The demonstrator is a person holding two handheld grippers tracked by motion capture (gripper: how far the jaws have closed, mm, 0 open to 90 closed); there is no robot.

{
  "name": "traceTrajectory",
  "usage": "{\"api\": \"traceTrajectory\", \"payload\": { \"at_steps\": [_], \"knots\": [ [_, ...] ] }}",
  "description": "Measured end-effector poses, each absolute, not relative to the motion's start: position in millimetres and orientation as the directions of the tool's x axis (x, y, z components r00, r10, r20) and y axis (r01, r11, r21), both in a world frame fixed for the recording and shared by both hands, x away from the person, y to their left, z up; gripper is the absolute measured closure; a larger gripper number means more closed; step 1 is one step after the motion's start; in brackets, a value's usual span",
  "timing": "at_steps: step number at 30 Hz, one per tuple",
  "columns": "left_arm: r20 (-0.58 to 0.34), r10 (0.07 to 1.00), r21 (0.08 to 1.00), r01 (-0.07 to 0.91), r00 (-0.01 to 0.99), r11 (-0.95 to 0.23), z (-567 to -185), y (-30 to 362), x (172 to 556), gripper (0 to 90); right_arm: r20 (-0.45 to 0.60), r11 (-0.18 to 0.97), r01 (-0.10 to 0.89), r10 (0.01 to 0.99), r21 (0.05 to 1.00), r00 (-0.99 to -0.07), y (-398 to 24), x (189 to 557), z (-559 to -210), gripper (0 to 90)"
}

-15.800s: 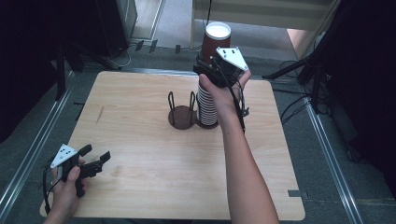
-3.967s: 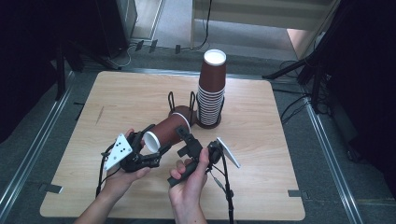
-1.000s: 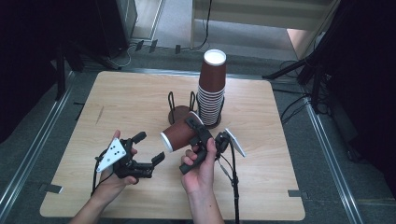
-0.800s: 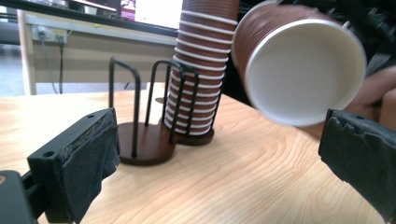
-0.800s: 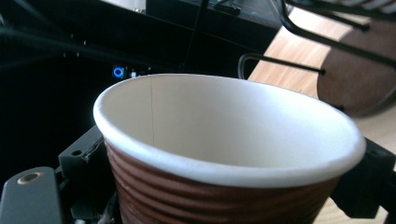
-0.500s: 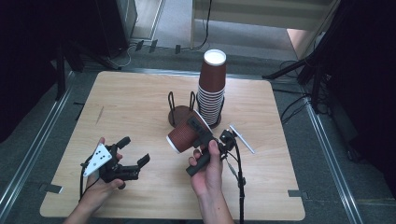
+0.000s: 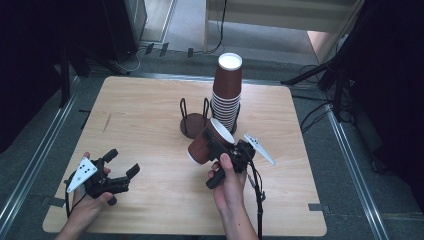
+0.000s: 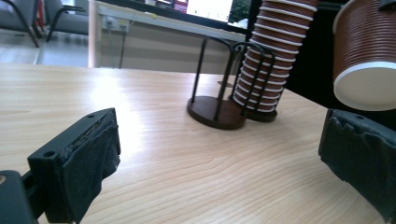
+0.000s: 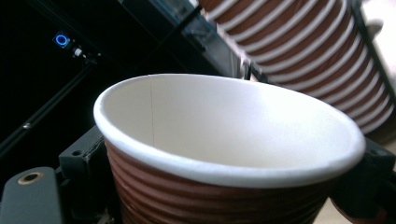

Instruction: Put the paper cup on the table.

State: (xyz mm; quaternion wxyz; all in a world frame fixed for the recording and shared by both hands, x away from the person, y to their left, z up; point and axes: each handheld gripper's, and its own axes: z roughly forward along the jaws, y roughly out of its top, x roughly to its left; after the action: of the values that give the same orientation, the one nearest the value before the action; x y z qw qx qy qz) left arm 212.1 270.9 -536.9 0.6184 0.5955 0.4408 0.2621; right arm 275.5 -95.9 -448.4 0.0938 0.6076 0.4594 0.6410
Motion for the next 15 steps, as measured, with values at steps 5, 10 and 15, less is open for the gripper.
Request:
{"api": "traceTrajectory", "payload": {
  "at_steps": [5,10,15],
  "knots": [
    [-0.236,0.859,0.966,0.208,0.454,0.155,-539,281,210,0.0,0.632,-0.52,0.395,0.736,0.758,-0.243,-102,277,-451,11.6],
    [-0.245,0.872,0.962,0.215,0.424,0.167,-543,293,206,0.0,0.557,-0.466,0.344,0.795,0.815,-0.241,-111,278,-453,11.6],
    [-0.25,0.881,0.96,0.224,0.403,0.17,-546,303,203,0.0,0.5,-0.427,0.303,0.834,0.852,-0.233,-122,280,-454,11.5]
  ]
}}
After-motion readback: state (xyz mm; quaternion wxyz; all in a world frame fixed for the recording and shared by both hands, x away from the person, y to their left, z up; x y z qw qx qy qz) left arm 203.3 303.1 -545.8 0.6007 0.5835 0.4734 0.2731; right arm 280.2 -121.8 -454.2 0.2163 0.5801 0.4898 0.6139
